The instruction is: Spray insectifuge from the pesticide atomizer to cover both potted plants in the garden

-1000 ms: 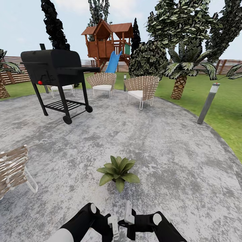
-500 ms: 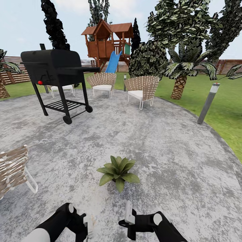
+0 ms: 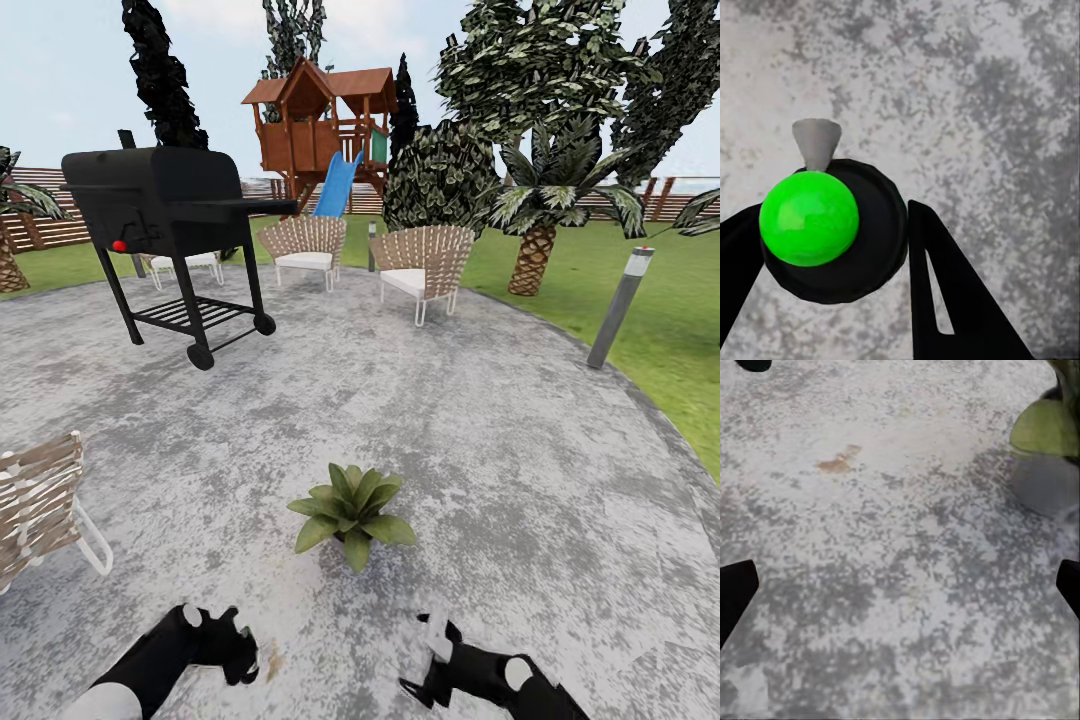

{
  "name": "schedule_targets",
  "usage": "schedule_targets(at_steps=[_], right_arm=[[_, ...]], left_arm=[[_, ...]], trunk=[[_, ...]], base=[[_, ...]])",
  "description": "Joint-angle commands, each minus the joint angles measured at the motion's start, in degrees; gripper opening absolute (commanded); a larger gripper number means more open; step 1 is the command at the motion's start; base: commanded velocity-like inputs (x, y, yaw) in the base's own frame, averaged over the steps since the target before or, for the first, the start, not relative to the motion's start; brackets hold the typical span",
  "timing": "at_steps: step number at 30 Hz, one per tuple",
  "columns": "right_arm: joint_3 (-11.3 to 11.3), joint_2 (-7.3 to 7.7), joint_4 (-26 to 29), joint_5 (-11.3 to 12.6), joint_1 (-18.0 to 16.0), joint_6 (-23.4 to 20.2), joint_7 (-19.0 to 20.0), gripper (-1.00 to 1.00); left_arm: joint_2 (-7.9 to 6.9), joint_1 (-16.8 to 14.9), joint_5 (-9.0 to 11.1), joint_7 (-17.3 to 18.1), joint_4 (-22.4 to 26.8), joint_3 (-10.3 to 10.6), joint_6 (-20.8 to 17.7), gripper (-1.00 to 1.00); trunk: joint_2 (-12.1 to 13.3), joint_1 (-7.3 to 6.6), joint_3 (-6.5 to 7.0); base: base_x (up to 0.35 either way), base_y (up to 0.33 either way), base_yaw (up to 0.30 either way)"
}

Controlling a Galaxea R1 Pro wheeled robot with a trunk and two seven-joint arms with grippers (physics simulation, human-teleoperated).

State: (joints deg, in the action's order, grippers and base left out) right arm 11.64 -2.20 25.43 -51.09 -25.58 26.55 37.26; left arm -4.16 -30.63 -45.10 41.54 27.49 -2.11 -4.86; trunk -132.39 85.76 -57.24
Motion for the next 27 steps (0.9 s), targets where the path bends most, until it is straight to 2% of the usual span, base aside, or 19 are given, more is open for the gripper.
schedule_targets(at_steps=[1,3,4,5,6,7,8,10,12,14,15,18,20,23,27], right_arm=[[2.03,0.60,-2.01,-0.34,-0.02,0.28,-2.31,1.00],[6.47,2.89,-7.38,-0.33,0.00,0.36,-10.44,1.00],[8.02,3.34,-8.91,-0.33,0.00,0.38,-13.24,1.00],[10.41,3.77,-10.73,-0.32,0.03,0.44,-17.60,1.00],[12.14,3.90,-11.51,-0.31,0.07,0.48,-20.69,1.00],[15.86,4.04,-12.40,-0.28,0.28,0.68,-27.75,1.00],[18.20,4.09,-12.75,-0.30,0.62,0.77,-32.51,1.00],[20.61,4.12,-13.03,-0.26,2.08,0.89,-38.52,1.00],[21.25,4.13,-13.07,-0.24,2.99,1.52,-39.99,1.00],[23.11,4.13,-13.06,-0.19,4.03,3.42,-40.90,1.00],[25.97,4.13,-13.08,-0.21,4.47,4.51,-41.59,1.00],[37.05,4.17,-13.01,-0.27,5.25,5.48,-42.50,1.00],[41.43,4.13,-12.97,-0.36,5.47,5.59,-42.56,1.00],[42.76,4.04,-13.02,-0.55,5.53,5.61,-42.35,1.00],[43.04,4.10,-13.06,-0.55,5.60,5.61,-42.37,1.00]], left_arm=[[0.39,-0.05,-0.06,0.13,0.20,-1.70,-0.86,-1.00],[1.13,-0.15,-0.04,-0.60,0.44,-5.99,-3.92,-1.00],[1.32,-0.18,-0.02,-1.03,0.48,-7.13,-5.05,-1.00],[1.51,-0.20,0.06,-1.75,0.51,-8.51,-6.17,-1.00],[1.59,-0.20,0.11,-2.27,0.48,-9.22,-6.60,-1.00],[1.96,-0.21,0.16,-3.48,0.25,-10.47,-7.06,-1.00],[2.27,-0.21,0.17,-4.43,0.08,-11.42,-7.25,-1.00],[3.20,-0.22,0.19,-5.42,-0.06,-13.09,-7.47,-1.00],[3.71,-0.23,0.19,-5.68,-0.05,-13.82,-7.61,-1.00],[4.16,-0.38,0.19,-5.77,0.10,-14.22,-8.55,-1.00],[4.47,-0.46,0.19,-5.75,0.38,-14.28,-10.38,-1.00],[5.41,-1.32,0.06,-5.46,0.72,-14.05,-17.85,-1.00],[5.50,-3.05,0.13,-5.20,0.62,-13.99,-21.45,-1.00],[5.34,-5.41,-0.01,-4.33,0.55,-13.74,-26.89,-1.00],[4.72,-8.46,-0.69,1.88,0.70,-13.42,-29.43,-1.00]], trunk=[[-0.02,-0.01,-0.05],[-0.02,-0.01,-0.05],[-0.02,-0.01,-0.05],[-0.02,-0.01,-0.05],[-0.02,-0.01,-0.05],[-0.02,-0.01,-0.05],[-0.02,-0.01,-0.05],[-0.02,-0.01,-0.05],[-0.02,-0.01,-0.05],[-0.02,-0.01,-0.05],[-0.02,-0.01,-0.05],[-0.02,-0.01,-0.05],[-0.02,-0.01,-0.05],[-0.02,-0.01,-0.05],[-0.02,-0.01,-0.05]], base=[[0.000,0.000,0.000],[0.000,0.000,0.000],[0.000,0.000,0.000],[0.000,0.000,0.000],[0.000,0.000,0.000],[0.000,0.000,0.000],[0.000,0.000,0.000],[0.000,0.000,0.000],[0.000,0.000,0.000],[0.000,0.000,0.000],[0.000,0.000,0.000],[0.000,0.000,0.000],[0.000,0.000,0.000],[0.000,0.000,0.000],[0.000,0.000,0.000]])
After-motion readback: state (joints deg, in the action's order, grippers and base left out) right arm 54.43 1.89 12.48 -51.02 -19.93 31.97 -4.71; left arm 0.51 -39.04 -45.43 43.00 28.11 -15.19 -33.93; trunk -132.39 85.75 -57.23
